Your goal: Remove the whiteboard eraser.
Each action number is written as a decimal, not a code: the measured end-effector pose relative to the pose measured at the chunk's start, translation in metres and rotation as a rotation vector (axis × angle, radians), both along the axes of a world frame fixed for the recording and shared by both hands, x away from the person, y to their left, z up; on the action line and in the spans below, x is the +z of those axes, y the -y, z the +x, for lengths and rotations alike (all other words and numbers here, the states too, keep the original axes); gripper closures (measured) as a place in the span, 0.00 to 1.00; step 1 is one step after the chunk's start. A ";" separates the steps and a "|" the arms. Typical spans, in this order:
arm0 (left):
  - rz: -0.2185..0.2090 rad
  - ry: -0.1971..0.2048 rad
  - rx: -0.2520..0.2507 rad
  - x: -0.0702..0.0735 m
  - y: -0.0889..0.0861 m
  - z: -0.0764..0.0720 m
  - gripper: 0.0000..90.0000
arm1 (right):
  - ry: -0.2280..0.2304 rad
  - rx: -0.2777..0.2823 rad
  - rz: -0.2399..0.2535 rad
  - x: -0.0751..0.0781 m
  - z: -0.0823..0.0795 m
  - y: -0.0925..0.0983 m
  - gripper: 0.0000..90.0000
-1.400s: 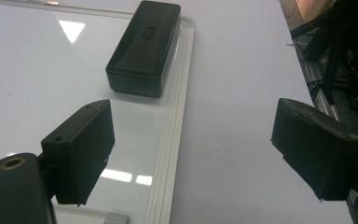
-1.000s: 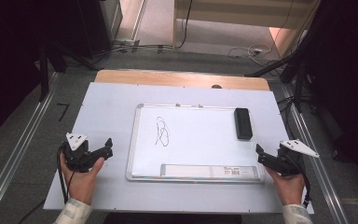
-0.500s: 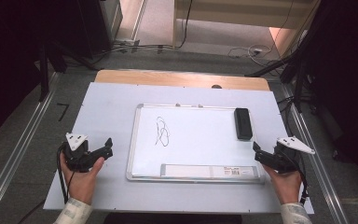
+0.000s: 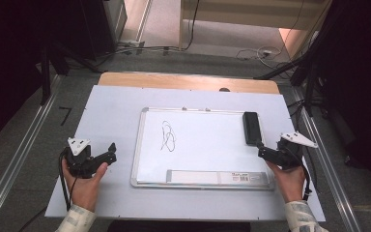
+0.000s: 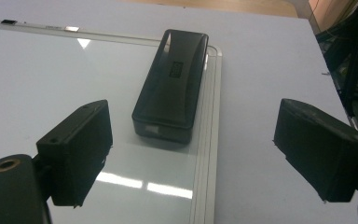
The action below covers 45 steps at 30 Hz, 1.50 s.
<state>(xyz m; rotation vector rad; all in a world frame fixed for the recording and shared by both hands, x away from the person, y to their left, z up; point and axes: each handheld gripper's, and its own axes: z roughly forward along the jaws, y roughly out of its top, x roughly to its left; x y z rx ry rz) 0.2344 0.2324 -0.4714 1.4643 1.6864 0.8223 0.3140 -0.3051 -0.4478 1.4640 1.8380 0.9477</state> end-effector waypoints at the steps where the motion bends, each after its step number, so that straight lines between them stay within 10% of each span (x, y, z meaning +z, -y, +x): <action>1: -0.002 -0.001 0.001 0.000 0.000 0.000 0.07 | 0.000 0.000 0.000 0.000 0.000 0.000 0.11; 22: -0.008 -0.007 0.007 -0.002 -0.002 0.001 0.07 | -0.018 -0.019 0.004 -0.006 0.067 -0.025 0.12; 45: -0.009 -0.018 0.009 -0.004 -0.004 0.002 0.07 | -0.147 -0.052 -0.027 -0.032 0.117 -0.039 0.24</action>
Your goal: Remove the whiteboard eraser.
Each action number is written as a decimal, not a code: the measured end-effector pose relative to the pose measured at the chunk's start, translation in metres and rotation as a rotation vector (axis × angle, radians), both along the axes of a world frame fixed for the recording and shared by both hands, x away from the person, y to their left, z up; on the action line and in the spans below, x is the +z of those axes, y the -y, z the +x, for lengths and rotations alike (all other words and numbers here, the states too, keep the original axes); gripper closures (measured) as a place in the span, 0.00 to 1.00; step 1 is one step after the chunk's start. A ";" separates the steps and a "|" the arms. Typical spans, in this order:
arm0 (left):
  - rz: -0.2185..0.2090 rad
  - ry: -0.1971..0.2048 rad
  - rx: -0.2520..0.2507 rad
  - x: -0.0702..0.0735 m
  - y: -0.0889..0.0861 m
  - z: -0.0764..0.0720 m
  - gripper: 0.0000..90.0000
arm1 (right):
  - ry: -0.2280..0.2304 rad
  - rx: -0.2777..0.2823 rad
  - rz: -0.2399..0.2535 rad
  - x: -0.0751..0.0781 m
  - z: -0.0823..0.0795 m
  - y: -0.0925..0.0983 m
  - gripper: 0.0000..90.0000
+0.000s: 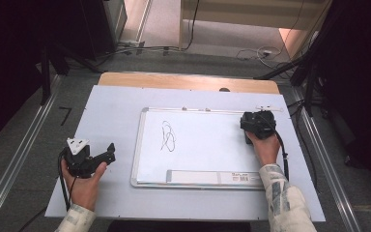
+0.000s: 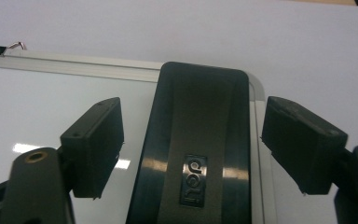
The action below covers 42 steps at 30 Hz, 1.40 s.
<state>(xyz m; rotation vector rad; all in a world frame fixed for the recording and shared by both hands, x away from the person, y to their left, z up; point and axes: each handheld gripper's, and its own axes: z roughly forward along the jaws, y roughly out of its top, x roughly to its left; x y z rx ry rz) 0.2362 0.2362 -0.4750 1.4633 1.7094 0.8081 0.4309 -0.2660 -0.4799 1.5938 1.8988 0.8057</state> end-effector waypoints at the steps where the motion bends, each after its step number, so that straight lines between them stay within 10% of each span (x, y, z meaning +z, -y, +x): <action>1: -0.001 0.001 0.001 0.000 0.000 0.000 0.07 | 0.000 0.000 0.000 0.000 0.000 0.000 0.24; 42: -0.005 0.000 0.012 -0.001 -0.002 0.000 0.07 | 0.013 -0.057 0.001 -0.005 -0.002 -0.001 0.40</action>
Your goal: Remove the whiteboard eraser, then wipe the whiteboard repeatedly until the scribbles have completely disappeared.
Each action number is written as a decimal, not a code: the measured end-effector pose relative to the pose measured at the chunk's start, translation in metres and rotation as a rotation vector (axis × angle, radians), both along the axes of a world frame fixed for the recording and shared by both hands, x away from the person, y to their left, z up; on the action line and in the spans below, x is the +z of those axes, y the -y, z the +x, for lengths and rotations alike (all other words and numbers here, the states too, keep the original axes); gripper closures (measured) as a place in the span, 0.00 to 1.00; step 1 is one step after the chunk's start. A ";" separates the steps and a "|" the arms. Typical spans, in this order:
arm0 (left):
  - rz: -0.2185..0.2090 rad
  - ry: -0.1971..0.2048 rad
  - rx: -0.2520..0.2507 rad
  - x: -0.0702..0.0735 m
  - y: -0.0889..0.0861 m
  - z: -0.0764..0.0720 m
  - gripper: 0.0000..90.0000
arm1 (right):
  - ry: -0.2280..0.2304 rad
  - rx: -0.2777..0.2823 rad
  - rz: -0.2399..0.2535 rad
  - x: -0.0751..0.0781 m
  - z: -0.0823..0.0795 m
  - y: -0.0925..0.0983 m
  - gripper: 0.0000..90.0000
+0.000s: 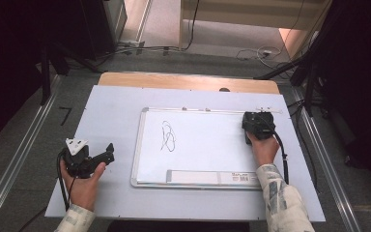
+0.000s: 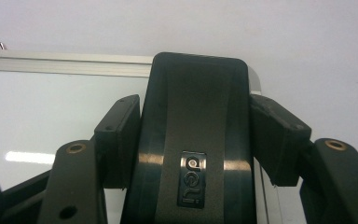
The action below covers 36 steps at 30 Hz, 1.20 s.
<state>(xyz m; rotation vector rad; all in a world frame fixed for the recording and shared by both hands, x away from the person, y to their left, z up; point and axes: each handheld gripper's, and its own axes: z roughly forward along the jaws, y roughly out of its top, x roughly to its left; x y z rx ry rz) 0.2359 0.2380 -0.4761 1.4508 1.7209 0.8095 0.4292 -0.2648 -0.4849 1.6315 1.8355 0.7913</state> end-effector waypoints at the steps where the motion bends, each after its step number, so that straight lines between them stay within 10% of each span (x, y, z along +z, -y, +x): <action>1: 0.001 0.001 -0.002 0.000 0.000 0.000 0.07 | 0.002 -0.003 -0.001 0.000 0.000 0.000 0.40; 13: 0.004 -0.002 -0.003 0.000 0.001 0.000 0.07 | 0.036 -0.001 -0.054 0.001 -0.004 -0.003 0.39; 36: 0.007 -0.004 -0.006 0.000 0.004 0.001 0.07 | 0.056 0.045 0.017 0.023 -0.017 -0.004 0.39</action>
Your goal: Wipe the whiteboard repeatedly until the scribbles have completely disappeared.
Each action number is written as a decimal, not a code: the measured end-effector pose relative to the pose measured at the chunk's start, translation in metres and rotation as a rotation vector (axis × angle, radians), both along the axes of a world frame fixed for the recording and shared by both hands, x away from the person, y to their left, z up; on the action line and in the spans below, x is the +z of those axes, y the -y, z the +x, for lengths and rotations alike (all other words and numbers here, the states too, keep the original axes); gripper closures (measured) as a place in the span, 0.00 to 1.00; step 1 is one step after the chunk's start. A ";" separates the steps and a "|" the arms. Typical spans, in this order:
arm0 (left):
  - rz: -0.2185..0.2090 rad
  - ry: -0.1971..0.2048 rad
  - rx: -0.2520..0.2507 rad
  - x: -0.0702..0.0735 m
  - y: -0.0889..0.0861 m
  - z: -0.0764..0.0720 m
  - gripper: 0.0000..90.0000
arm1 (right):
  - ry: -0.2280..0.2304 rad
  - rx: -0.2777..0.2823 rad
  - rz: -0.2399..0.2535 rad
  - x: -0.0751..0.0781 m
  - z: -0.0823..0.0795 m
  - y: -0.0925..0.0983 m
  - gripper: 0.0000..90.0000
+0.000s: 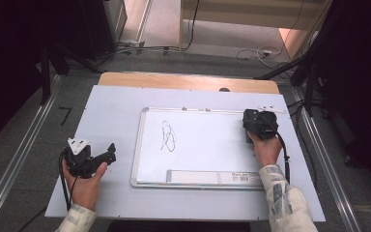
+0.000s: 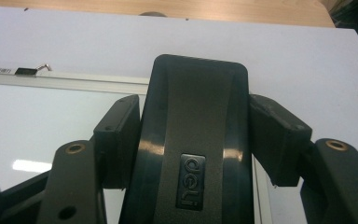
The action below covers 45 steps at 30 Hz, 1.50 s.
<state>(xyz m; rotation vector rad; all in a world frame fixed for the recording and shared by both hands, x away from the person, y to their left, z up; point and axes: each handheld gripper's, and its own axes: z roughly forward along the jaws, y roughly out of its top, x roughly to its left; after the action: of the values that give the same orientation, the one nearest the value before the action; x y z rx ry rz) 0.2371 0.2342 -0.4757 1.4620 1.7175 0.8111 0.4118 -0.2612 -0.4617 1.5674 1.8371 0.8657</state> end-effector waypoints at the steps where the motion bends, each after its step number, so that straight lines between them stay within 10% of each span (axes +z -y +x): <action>1: -0.001 0.001 0.000 0.000 0.000 0.000 0.07 | -0.002 0.002 0.002 0.001 -0.001 -0.001 0.39; 45: 0.000 0.008 -0.002 0.002 -0.001 -0.003 0.07 | -0.038 0.322 0.029 0.006 -0.043 -0.156 0.39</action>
<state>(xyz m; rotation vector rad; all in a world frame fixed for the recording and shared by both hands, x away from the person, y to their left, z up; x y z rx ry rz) 0.2339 0.2351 -0.4739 1.4585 1.7098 0.8147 0.3688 -0.1051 -0.4553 1.3319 2.1500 1.0132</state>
